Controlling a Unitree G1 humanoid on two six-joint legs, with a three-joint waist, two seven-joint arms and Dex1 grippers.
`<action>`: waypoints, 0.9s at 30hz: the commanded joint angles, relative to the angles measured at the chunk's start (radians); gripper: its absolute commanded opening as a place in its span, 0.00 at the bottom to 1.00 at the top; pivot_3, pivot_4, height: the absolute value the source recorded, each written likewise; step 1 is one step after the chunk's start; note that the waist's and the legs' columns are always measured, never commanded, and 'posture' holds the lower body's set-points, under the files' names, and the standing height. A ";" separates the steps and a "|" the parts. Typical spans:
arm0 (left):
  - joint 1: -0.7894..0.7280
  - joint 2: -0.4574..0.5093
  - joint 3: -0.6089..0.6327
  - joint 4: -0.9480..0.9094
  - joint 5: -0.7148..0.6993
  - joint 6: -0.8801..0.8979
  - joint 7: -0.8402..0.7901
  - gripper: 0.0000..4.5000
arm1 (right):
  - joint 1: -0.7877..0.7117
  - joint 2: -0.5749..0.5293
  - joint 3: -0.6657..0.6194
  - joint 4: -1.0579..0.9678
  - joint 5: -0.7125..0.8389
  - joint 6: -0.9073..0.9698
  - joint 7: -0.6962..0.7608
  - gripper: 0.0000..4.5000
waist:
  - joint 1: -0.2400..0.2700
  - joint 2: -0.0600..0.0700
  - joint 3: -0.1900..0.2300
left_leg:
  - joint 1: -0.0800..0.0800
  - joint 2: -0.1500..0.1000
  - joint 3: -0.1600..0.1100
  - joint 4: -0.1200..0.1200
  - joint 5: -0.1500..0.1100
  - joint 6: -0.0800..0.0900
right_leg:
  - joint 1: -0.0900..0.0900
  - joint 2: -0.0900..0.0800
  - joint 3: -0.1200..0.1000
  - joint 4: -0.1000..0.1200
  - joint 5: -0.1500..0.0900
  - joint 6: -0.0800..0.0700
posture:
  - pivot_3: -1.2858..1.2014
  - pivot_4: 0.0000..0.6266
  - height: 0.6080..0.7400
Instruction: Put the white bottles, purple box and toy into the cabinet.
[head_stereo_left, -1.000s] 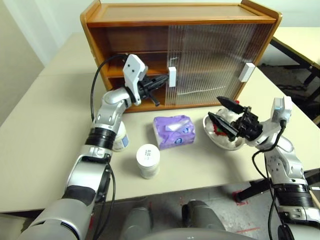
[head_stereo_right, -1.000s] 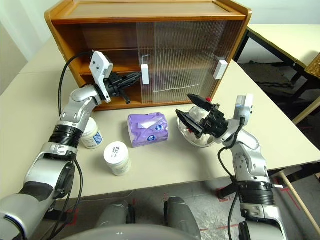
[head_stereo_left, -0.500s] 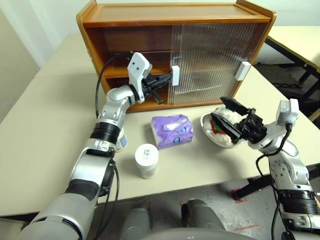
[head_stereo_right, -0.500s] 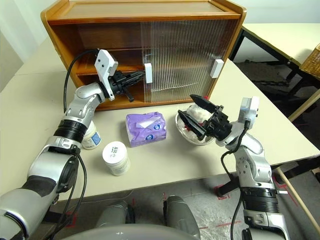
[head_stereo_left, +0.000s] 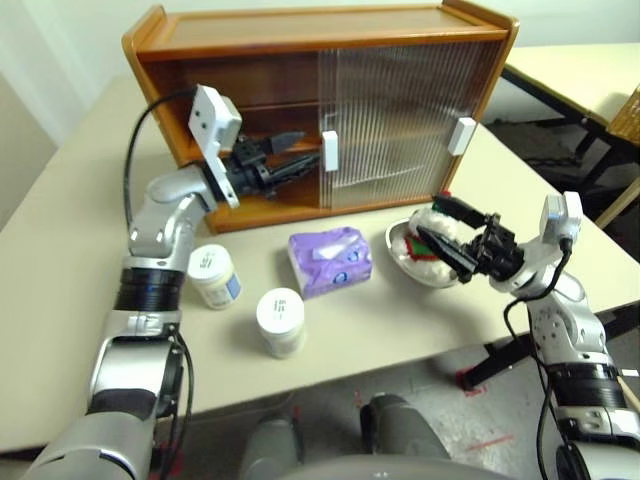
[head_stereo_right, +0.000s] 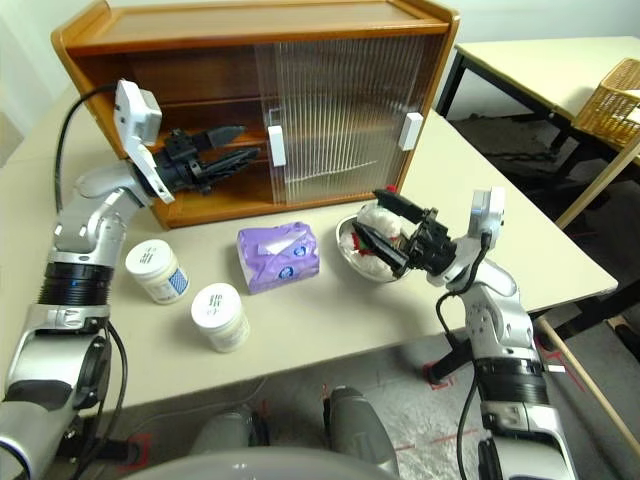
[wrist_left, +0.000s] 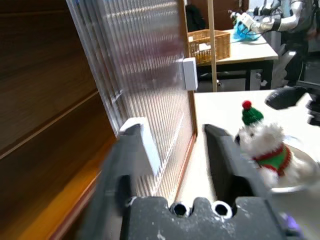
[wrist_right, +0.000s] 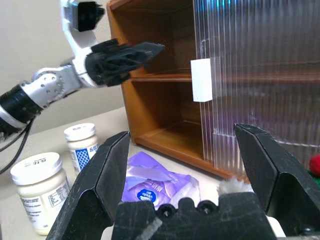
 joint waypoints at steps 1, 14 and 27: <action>0.041 0.070 0.078 -0.107 -0.085 0.168 0.041 0.84 | -0.024 0.000 0.010 0.036 -0.007 -0.014 0.027 1.00 | 0.004 0.000 0.000 | 0.000 0.000 0.000 0.000 0.000 0.000 | 0.000 0.000 0.000 0.001 -0.001 0.000 | 0.53 0.00 1.00; 0.226 0.286 0.274 -0.243 -0.077 0.421 0.290 0.99 | -0.071 -0.006 0.018 0.082 -0.007 -0.001 0.064 1.00 | 0.060 0.002 0.002 | 0.002 0.000 0.000 0.000 -0.001 -0.003 | -0.001 -0.002 -0.002 0.006 -0.003 -0.002 | 0.55 0.00 1.00; 0.327 0.333 0.385 -0.327 -0.383 0.689 0.185 0.99 | -0.071 0.002 0.016 0.116 -0.012 -0.021 0.099 1.00 | 0.075 0.002 0.003 | 0.001 0.000 0.000 -0.001 -0.003 -0.006 | -0.003 -0.002 -0.003 0.006 -0.005 -0.006 | 0.55 0.00 1.00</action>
